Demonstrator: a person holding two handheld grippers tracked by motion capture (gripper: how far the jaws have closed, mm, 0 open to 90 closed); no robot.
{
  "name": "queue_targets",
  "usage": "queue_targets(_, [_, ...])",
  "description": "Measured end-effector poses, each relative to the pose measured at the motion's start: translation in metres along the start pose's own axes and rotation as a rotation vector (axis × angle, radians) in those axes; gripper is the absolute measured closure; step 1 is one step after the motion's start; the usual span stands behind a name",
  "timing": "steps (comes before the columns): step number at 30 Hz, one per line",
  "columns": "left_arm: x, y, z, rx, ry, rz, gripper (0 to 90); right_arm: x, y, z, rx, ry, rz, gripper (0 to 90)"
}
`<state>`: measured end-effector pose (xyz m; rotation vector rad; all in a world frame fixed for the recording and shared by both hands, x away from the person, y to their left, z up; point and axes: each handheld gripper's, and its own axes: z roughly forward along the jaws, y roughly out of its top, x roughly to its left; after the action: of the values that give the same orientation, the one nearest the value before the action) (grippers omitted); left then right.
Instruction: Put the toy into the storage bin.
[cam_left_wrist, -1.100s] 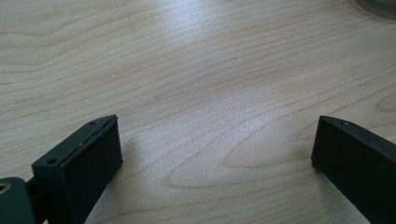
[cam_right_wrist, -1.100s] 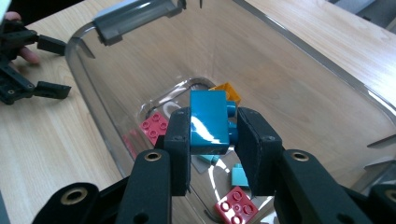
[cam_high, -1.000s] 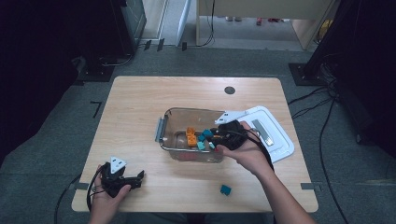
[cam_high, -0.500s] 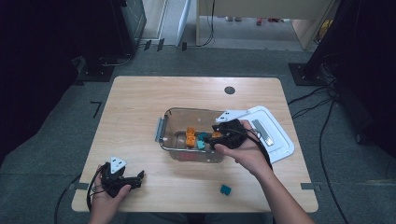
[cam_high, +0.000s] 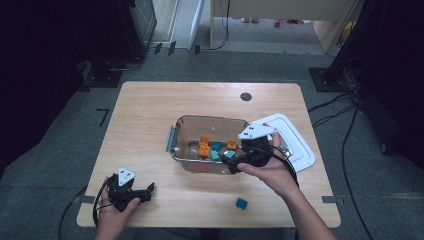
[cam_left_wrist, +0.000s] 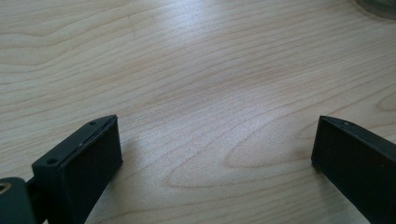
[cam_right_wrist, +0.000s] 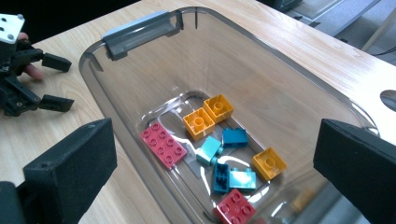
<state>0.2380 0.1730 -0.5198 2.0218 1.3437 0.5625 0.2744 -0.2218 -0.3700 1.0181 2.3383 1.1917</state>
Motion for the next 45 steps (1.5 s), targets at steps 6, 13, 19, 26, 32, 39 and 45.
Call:
queue_targets(6, [0.0, 0.0, 0.0, 0.001, 0.0, 0.001, 1.5, 0.002, -0.01, -0.016, -0.02, -0.012, 0.0, 0.0])
queue_targets(13, [0.0, 0.0, 0.0, 0.001, 0.0, 0.0, 1.5, 0.007, -0.025, -0.035, -0.043, -0.022, -0.019, 0.0])
queue_targets(19, [0.0, 0.0, 0.0, 0.001, 0.0, 0.001, 1.5, 0.012, -0.041, -0.048, -0.055, -0.032, -0.029, 0.0])
queue_targets(26, [0.0, 0.0, 0.0, 0.0, 0.001, 0.001, 1.5, 0.018, -0.061, -0.057, -0.054, -0.034, -0.033, 0.0])
queue_targets(32, [0.0, 0.0, 0.0, -0.001, 0.001, 0.0, 1.5, 0.021, -0.076, -0.059, -0.057, -0.031, -0.022, 0.0])
queue_targets(39, [0.0, 0.0, 0.0, 0.0, 0.001, 0.001, 1.5, 0.023, -0.091, -0.061, -0.067, -0.023, -0.018, 3.9])
queue_targets(45, [0.0, 0.0, 0.0, 0.0, 0.001, 0.001, 1.5, 0.027, -0.107, -0.057, -0.066, -0.018, -0.02, 9.5])
